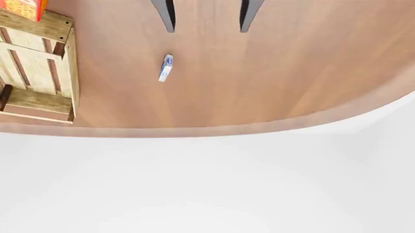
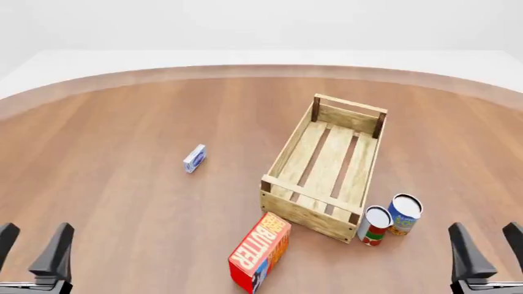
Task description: Pick up the tomato sauce, and put it in the wooden tray.
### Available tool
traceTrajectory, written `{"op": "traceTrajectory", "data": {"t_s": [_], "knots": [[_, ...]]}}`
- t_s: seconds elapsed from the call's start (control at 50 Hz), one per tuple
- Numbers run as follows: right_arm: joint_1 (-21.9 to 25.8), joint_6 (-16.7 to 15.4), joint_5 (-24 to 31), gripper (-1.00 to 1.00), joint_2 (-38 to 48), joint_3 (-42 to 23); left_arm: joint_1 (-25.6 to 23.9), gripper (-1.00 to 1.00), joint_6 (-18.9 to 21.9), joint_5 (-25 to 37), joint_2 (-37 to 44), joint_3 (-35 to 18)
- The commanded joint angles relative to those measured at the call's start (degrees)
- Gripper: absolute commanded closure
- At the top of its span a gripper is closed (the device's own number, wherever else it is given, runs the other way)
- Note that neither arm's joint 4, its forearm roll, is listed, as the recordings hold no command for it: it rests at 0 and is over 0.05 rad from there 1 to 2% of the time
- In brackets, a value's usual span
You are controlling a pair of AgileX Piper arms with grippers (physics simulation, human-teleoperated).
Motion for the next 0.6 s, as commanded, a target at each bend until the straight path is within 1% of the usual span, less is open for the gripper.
{"op": "traceTrajectory", "data": {"t_s": [0.02,0.16,0.26,0.3,0.36,0.5,0.6], "knots": [[0.3,0.3,0.6,-1.00,-0.1,-0.2,0.0,-1.00,0.0,-0.1,0.3,-0.1],[0.9,0.9,1.3,-1.00,-0.2,-0.7,0.0,-1.00,0.0,-0.1,0.3,-0.1],[1.1,0.7,2.2,-1.00,-0.1,-1.1,0.0,-1.00,0.0,-0.1,0.3,-0.1],[1.9,0.4,2.6,-1.00,0.3,-1.1,0.0,-1.00,0.0,-0.1,0.3,-0.1],[2.0,0.9,3.0,-1.00,0.7,-1.4,0.0,-1.00,0.0,-0.1,0.3,-0.1],[3.1,0.5,5.8,-1.00,0.9,-2.7,0.0,-1.00,0.0,-0.1,0.3,-0.1],[3.8,1.0,7.8,-1.00,1.2,-3.3,0.0,-1.00,0.0,-0.1,0.3,-0.1]]}}
